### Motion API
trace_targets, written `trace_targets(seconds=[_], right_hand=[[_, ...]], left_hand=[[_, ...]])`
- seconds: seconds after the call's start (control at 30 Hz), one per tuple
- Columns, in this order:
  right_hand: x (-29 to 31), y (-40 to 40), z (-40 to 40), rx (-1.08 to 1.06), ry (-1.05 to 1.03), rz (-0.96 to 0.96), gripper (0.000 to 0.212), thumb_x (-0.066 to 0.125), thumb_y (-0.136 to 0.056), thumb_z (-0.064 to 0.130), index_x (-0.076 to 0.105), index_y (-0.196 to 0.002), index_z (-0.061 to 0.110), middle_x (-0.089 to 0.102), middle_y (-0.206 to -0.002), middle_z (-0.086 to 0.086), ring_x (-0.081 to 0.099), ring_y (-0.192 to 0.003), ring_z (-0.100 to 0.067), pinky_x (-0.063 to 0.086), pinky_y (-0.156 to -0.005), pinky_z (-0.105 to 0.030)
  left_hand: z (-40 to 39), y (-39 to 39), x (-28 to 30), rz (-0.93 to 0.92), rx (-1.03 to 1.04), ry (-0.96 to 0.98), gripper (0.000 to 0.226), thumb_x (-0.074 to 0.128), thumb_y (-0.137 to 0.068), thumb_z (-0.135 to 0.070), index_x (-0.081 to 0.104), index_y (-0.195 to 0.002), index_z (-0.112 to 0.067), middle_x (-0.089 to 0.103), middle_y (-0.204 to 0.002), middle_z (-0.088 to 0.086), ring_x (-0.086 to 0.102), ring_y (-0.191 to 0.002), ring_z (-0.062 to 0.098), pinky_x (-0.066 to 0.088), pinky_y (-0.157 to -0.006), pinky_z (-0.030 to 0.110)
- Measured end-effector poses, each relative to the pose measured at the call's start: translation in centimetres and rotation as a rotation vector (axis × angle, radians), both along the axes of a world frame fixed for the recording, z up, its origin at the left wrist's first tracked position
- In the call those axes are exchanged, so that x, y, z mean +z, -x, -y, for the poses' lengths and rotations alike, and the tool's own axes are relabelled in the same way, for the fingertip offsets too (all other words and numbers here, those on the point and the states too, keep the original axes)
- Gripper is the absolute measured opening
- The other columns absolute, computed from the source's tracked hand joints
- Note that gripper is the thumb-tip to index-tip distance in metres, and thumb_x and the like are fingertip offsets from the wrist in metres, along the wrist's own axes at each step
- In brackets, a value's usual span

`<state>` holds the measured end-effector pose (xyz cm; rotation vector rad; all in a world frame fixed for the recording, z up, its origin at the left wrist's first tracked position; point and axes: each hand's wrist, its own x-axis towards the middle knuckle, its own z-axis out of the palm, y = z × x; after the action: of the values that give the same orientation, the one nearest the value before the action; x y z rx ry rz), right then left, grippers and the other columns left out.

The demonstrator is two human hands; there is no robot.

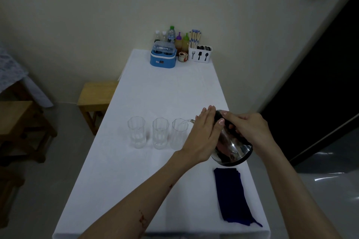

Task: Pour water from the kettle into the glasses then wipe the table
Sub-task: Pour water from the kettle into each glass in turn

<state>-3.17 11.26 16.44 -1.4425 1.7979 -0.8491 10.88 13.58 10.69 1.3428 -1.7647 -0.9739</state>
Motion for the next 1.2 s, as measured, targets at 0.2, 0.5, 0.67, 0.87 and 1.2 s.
trace_targets(seconds=[0.2,0.5,0.67,0.87,1.2], right_hand=[[0.18,-0.14,0.08,0.001,-0.009,-0.002,0.053,0.076,-0.081,0.054,0.077,-0.075,0.002,0.075,-0.081,-0.019,0.061,-0.062,-0.019,0.048,-0.061,-0.028],[0.37,-0.44,0.2,-0.004,-0.001,-0.011,0.052,0.076,-0.08,0.055,0.075,-0.07,0.003,0.069,-0.064,-0.009,0.06,-0.058,-0.018,0.047,-0.057,-0.027],[0.4,-0.53,0.22,-0.003,0.003,-0.021,0.051,0.076,-0.08,0.055,0.076,-0.07,0.005,0.07,-0.065,-0.007,0.061,-0.059,-0.017,0.048,-0.059,-0.027],[0.53,-0.74,0.25,0.002,0.0,-0.034,0.052,0.076,-0.08,0.055,0.076,-0.071,0.004,0.066,-0.06,-0.006,0.058,-0.056,-0.017,0.046,-0.056,-0.025],[0.31,-0.96,0.36,0.009,0.006,-0.034,0.051,0.076,-0.08,0.055,0.076,-0.07,0.005,0.072,-0.068,-0.011,0.061,-0.058,-0.017,0.048,-0.057,-0.026]], left_hand=[[0.06,-0.15,0.12,-0.008,-0.001,-0.013,0.06,0.018,-0.104,-0.045,0.007,-0.156,-0.018,0.004,-0.164,-0.005,-0.006,-0.149,0.005,-0.004,-0.122,0.033],[0.12,-0.31,0.28,-0.018,0.004,-0.015,0.059,0.018,-0.104,-0.045,0.007,-0.156,-0.019,0.004,-0.164,-0.006,-0.006,-0.149,0.005,-0.004,-0.122,0.032],[0.2,-0.48,0.2,-0.022,0.004,-0.006,0.06,0.017,-0.104,-0.046,0.007,-0.156,-0.018,0.005,-0.164,-0.005,-0.005,-0.149,0.005,-0.004,-0.122,0.032],[0.24,-0.57,0.12,-0.011,0.006,-0.009,0.061,0.017,-0.103,-0.046,0.007,-0.156,-0.018,0.004,-0.164,-0.005,-0.006,-0.149,0.005,-0.004,-0.122,0.031],[0.4,-0.83,-0.09,-0.028,0.005,-0.015,0.061,0.018,-0.104,-0.046,0.006,-0.156,-0.018,0.004,-0.164,-0.005,-0.006,-0.149,0.005,-0.005,-0.122,0.03]])
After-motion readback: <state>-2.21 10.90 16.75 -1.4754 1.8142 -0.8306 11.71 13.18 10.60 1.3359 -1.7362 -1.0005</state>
